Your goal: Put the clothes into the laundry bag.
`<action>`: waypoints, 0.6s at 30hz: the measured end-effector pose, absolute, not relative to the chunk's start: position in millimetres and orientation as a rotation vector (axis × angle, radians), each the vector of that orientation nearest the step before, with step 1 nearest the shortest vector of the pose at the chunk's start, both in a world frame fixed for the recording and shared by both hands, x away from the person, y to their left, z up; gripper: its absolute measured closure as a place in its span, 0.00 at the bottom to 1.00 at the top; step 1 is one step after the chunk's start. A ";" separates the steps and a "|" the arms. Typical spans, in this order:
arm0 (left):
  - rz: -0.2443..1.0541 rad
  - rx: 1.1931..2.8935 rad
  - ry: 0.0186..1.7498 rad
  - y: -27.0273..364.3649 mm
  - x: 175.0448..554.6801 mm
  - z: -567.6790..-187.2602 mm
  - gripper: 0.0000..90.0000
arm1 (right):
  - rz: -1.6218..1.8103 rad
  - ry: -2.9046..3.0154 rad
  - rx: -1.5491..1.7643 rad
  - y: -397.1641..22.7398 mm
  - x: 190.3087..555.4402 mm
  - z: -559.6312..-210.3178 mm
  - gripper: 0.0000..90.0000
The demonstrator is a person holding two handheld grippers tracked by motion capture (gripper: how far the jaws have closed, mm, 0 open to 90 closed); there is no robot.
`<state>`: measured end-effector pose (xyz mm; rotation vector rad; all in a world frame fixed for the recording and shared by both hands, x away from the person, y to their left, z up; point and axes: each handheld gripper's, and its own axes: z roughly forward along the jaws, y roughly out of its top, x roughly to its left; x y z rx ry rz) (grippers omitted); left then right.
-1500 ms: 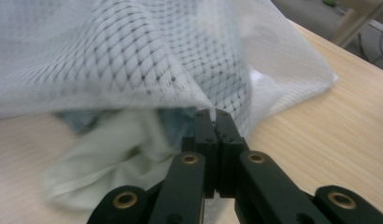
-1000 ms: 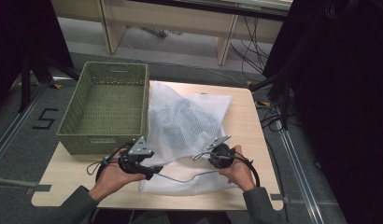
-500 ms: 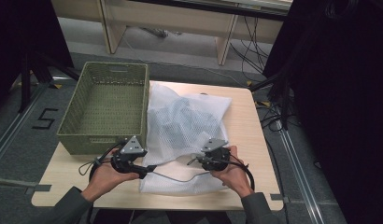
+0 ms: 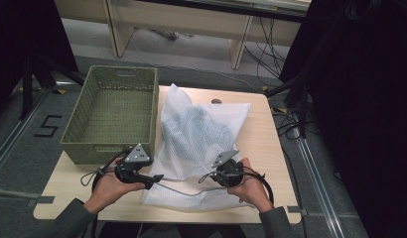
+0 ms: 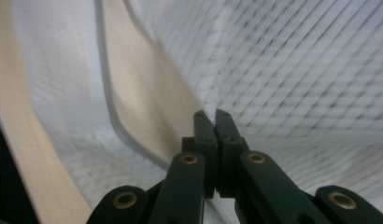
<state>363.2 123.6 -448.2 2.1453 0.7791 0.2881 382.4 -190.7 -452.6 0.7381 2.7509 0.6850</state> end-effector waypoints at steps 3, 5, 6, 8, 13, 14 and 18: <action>0.281 2.147 0.785 123.6 362.9 -449.1 0.36 | 0.574 2.775 0.766 -192.2 389.4 -475.5 0.98; 0.282 2.148 0.785 124.4 363.0 -448.9 0.36 | 0.586 2.769 0.752 -194.1 392.2 -474.9 0.94; 0.286 2.144 0.796 124.6 362.4 -448.9 0.36 | 0.603 2.759 0.781 -194.5 391.0 -472.2 0.91; 0.284 2.145 0.791 126.0 363.0 -448.7 0.36 | 0.638 2.732 0.816 -196.9 390.5 -466.6 0.86; 0.287 2.138 0.790 127.7 361.7 -447.8 0.36 | 0.694 2.657 0.895 -208.0 393.9 -463.9 0.78; 0.288 2.137 0.790 128.0 361.6 -447.8 0.36 | 0.683 2.665 0.903 -209.3 394.2 -464.2 0.78; 0.291 2.136 0.796 129.2 360.9 -447.4 0.36 | 0.656 2.699 0.886 -208.2 393.3 -467.4 0.90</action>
